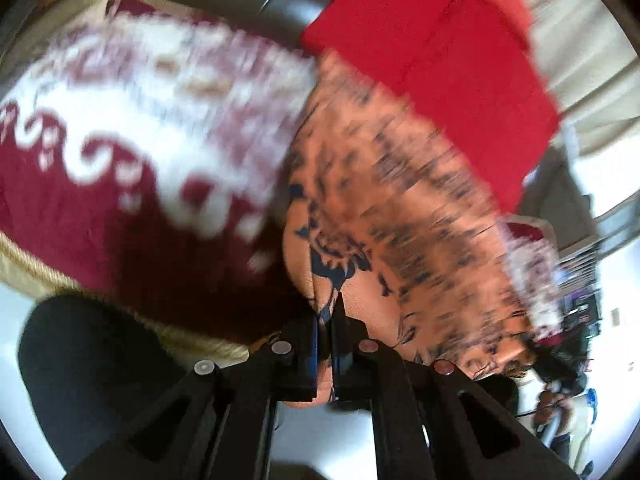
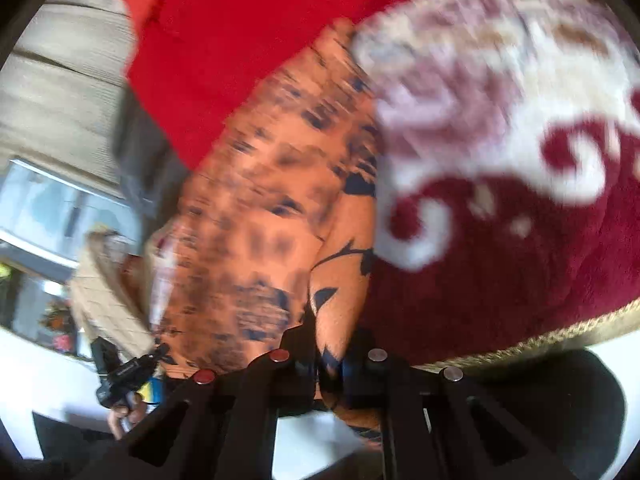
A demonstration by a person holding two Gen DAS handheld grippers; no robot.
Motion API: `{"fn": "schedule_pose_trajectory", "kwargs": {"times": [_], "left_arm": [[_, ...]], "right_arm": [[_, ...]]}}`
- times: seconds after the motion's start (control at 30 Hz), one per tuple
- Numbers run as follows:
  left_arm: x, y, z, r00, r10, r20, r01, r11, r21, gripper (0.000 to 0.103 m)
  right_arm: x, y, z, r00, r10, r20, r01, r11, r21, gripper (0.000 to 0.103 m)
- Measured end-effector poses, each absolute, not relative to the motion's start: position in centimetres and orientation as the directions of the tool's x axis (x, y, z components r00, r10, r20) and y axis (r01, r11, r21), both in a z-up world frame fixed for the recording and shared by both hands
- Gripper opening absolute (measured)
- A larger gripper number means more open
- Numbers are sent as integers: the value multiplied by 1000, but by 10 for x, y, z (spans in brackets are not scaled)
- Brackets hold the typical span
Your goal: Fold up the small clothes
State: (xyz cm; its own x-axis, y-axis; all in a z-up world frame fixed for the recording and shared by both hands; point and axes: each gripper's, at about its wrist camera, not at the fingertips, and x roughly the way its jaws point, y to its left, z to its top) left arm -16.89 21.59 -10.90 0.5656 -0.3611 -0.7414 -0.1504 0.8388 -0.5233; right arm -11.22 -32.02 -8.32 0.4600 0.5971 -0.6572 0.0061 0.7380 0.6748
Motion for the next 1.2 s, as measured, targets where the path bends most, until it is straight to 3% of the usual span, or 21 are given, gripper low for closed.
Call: {"fn": "schedule_pose_trajectory", "kwargs": {"times": [0.1,0.23,0.4,0.6,0.8,0.97,1.03,1.1,1.13,1.17,1.2], "left_arm": [[-171,211,-100,585,-335,-739,-120,865,-487,5],[-157,216,-162,420,-325,-847,-246,858,-451,5],[-170,209,-116,561,-320,-763,-153,866,-476,5],[-163,219,-157,441,-334,-833,-243,849,-470,5],[-153,214,-82,619,-354,-701,-55,871,-489,5],[-62,219,-27,724,-386,-572,42,852,-522,5],[-17,223,-16,760,-336,-556,15,865,-502,6],[23,223,-24,763,-291,-577,-26,878,-477,11],[49,221,-36,753,-253,-608,-56,896,-441,29],[70,220,-50,731,-193,-654,-116,910,-398,42],[89,219,-71,687,-126,-716,-175,927,-332,65]], "right_arm": [[-109,-329,-78,476,596,-647,-1,736,677,9],[-102,-334,-128,391,602,-696,114,719,686,9],[-110,-330,-97,454,628,-633,23,701,713,9],[-104,-328,-130,364,622,-694,105,713,694,9],[-94,-332,-79,449,726,-521,-50,602,797,9],[-8,-338,-34,536,770,-346,-143,486,862,9],[36,-347,-20,606,744,-280,-147,451,880,9],[78,-347,-26,670,676,-306,-72,470,880,21],[101,-344,-39,672,653,-350,-26,493,870,34],[122,-338,-55,647,628,-433,23,552,834,82],[130,-334,-70,642,544,-541,112,631,768,89]]}}
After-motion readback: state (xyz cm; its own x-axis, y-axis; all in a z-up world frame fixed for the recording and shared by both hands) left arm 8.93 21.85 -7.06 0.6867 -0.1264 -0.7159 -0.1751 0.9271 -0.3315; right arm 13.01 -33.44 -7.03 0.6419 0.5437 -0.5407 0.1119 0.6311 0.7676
